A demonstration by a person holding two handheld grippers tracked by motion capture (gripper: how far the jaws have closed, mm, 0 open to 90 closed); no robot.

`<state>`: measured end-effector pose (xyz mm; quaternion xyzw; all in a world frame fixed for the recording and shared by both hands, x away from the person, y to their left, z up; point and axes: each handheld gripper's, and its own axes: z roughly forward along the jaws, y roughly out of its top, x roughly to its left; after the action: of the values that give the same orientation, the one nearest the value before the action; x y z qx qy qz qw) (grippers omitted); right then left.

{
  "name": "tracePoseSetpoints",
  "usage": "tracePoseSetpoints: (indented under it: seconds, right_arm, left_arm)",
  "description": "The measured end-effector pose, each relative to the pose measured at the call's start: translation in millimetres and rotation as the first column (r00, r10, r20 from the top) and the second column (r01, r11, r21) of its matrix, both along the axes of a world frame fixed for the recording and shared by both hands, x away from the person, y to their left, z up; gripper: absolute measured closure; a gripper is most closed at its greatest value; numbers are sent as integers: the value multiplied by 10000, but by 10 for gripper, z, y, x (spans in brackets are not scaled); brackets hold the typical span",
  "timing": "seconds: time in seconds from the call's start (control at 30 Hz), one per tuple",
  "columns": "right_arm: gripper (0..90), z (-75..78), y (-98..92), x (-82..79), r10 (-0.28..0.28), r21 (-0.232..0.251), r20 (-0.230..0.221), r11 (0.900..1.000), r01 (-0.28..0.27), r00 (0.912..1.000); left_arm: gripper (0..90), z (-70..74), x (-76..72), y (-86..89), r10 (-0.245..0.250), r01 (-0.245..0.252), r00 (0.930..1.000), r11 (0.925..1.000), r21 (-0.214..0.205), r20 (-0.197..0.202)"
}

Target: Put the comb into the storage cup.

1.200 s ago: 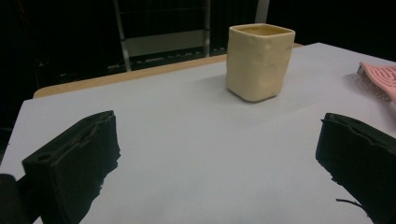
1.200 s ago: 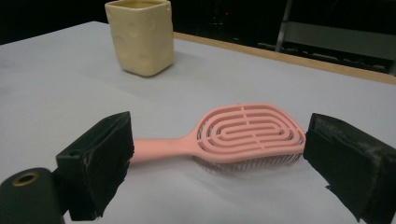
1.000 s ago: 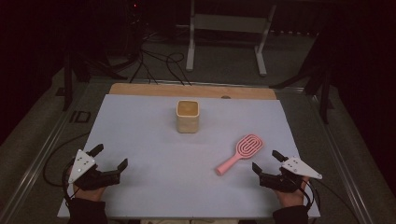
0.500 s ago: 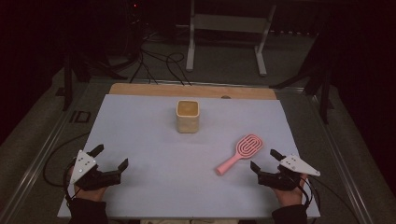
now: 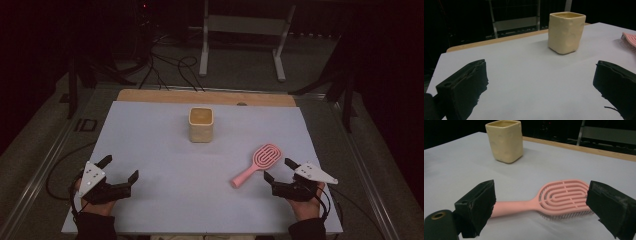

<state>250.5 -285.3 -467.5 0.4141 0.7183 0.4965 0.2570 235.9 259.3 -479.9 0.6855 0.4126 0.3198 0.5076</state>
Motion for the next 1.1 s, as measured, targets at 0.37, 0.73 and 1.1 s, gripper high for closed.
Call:
tracePoseSetpoints:
  seconds: [0.37, 0.73, 1.1]
  right_arm:
    - [90, 44, 121, 78, 283, -29, -150, 9996, -283, 9995]
    - [91, 67, 300, 210, 588, -34, -390, 9983, -590, 9975]
    - [91, 47, 404, 306, 698, -29, -754, 9975, -702, 9947]
  left_arm:
    - [2, -15, 4, 0, 89, -89, 10000, 10000, 38, 27]
    - [2, -25, 10, -10, 95, -95, 10000, 9999, 65, 30]
    - [2, -38, 21, -43, 57, -57, 10000, 9999, 136, 4]
